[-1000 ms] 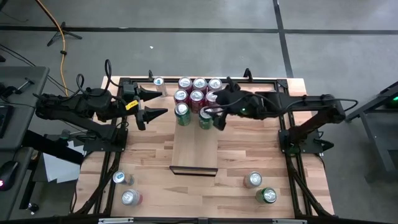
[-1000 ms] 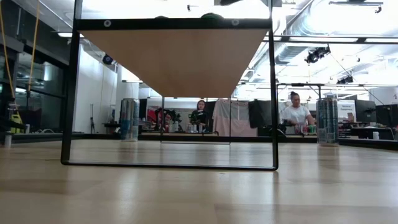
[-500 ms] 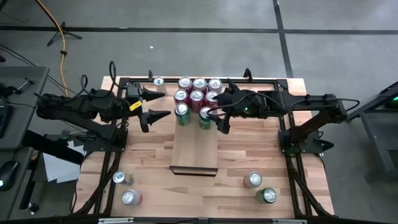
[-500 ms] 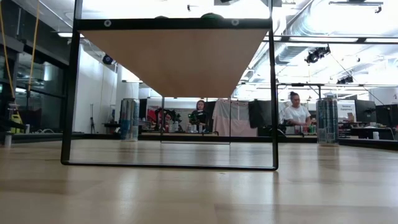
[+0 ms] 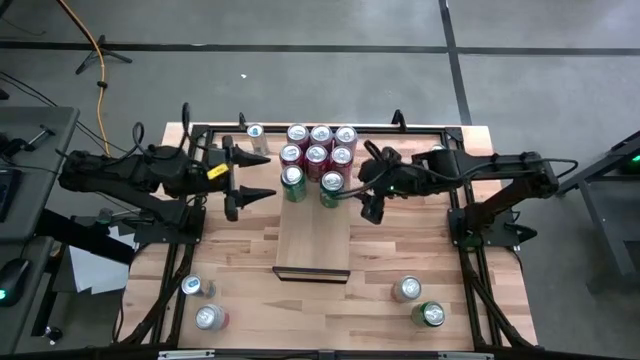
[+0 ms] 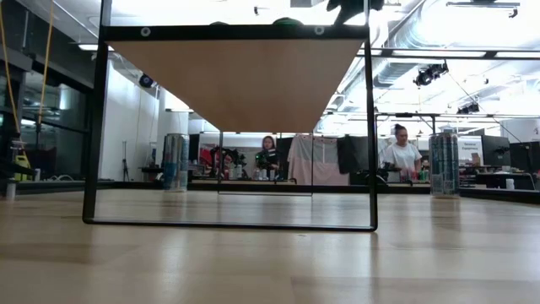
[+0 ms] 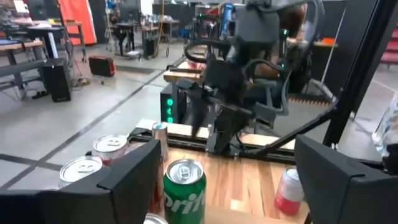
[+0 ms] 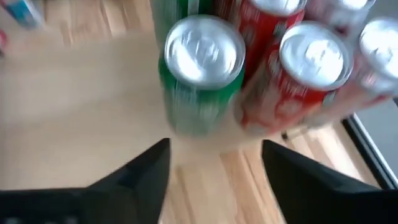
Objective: Place canned beverage on shelf
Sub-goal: Put the top left green soda can on the shelf
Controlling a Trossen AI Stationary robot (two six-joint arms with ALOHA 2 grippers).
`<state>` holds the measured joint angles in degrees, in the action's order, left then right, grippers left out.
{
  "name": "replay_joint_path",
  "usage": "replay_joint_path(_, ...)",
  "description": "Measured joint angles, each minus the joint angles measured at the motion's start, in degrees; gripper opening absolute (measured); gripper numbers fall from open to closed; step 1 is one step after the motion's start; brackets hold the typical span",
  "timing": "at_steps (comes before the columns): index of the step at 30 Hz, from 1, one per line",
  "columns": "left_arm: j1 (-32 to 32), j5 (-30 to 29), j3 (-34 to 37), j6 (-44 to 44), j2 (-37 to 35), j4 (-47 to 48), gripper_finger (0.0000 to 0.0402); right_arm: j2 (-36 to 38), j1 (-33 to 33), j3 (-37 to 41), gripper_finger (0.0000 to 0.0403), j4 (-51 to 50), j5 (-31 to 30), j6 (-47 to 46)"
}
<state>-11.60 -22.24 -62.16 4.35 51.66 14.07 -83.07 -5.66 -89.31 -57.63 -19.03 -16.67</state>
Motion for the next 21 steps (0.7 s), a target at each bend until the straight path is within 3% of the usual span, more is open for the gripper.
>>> replay_joint_path(4, 0.0, -0.4, 8.0, 0.9, -4.8, -7.2, 0.0255, 0.0, -2.0, 0.2, 0.0138, -4.7, 0.0, -0.4)
replay_joint_path(9, 0.0, -1.0, 20.9, 4.5, -12.8, -18.8, 0.0174, 0.0, -4.0, 0.2, 0.0016, -7.7, 0.0, -0.5)
replay_joint_path(13, 0.0, -2.5, 28.4, 7.1, -18.0, -24.7, 0.0089, 0.4, -5.0, 1.4, 0.0025, -8.1, 1.2, -2.8)
replay_joint_path(16, 0.0, -3.4, 31.6, 8.6, -21.3, -24.9, 0.0021, 3.7, -6.0, 8.1, 0.0016, -2.7, 3.2, -5.5)
replay_joint_path(21, 0.0, -3.8, 34.2, 9.9, -25.1, -24.5, 0.0009, 13.2, -6.3, 24.6, 0.0007, 14.5, 5.8, -12.3)
